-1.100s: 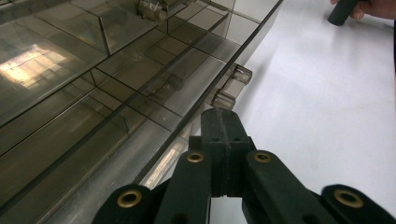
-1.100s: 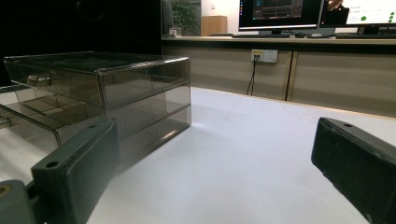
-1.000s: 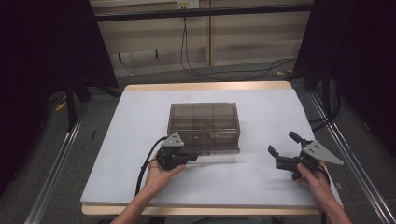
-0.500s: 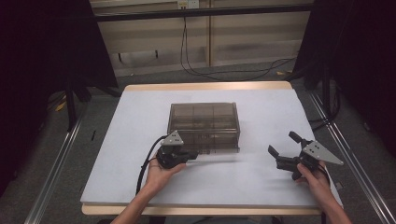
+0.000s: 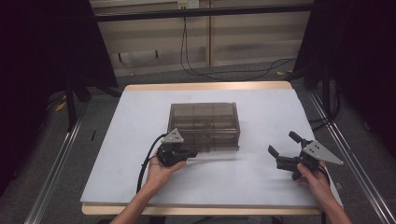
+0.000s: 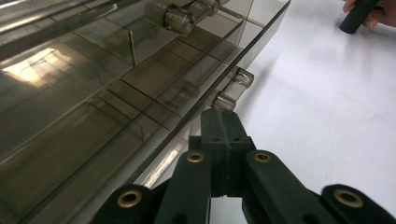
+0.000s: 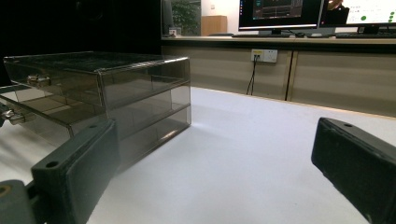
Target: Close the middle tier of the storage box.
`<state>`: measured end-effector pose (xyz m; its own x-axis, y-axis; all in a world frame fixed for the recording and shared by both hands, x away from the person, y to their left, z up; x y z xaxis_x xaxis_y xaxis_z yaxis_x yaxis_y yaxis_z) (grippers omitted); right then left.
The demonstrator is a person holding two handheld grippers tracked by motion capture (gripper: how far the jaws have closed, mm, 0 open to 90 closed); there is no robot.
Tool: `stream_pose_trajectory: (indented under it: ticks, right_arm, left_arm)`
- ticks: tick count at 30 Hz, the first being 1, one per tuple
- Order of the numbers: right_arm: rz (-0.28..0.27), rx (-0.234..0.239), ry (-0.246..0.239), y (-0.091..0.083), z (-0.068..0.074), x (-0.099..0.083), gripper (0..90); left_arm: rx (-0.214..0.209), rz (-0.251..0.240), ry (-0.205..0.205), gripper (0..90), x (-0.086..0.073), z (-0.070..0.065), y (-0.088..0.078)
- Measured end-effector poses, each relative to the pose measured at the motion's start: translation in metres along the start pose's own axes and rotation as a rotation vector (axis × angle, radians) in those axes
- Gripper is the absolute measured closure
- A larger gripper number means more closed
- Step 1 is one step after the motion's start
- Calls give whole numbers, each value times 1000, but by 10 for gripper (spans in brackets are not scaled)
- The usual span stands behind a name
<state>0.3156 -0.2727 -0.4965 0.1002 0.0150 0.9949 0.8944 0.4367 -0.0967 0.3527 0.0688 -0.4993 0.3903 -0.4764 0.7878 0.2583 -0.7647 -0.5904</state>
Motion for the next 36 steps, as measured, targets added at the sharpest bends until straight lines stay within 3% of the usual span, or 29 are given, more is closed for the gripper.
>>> stream_pose_trajectory:
  ticks: [36]
  right_arm:
    - [-3,-3,5,0,0,0,8]
  left_arm:
    - [13,-15,0,900,4,4,2]
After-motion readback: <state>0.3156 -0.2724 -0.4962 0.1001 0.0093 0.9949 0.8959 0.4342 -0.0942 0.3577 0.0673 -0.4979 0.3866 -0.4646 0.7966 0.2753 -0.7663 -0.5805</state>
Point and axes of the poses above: each handheld gripper's, and its own axes: y roughly forward along the jaws, x roughly out of its top, z roughly to its left, the point moved 7 cm from there along y, roughly forward along the jaws, and after that the axes turned 1 degree about z, right-handed, at the moved point
